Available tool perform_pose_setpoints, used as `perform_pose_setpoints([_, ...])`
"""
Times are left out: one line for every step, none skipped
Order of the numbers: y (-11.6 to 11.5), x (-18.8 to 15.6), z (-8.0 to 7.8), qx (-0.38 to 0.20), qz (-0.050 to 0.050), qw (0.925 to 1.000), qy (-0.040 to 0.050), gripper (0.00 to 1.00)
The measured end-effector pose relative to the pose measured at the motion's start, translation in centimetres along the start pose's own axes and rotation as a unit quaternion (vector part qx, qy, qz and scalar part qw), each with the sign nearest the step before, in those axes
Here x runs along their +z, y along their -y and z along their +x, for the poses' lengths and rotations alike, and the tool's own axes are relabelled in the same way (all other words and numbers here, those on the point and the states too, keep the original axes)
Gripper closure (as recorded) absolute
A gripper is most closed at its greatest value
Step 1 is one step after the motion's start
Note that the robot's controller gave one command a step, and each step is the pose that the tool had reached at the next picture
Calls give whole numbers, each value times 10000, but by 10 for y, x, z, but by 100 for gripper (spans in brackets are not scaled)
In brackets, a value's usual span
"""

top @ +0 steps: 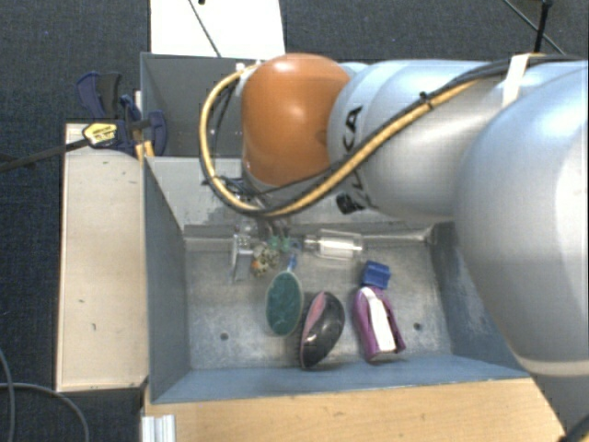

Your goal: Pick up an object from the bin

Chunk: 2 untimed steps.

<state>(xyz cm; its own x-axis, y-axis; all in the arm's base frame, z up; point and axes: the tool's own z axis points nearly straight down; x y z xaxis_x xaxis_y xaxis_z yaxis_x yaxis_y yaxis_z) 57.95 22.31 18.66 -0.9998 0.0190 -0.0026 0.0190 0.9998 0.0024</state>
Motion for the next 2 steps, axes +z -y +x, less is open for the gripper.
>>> perform_pose_setpoints([94, 88, 24, -785, 20, 9969, -34, 0])
perform_pose_setpoints([121, 94, 66, -2620, 8, 9651, -12, 0])
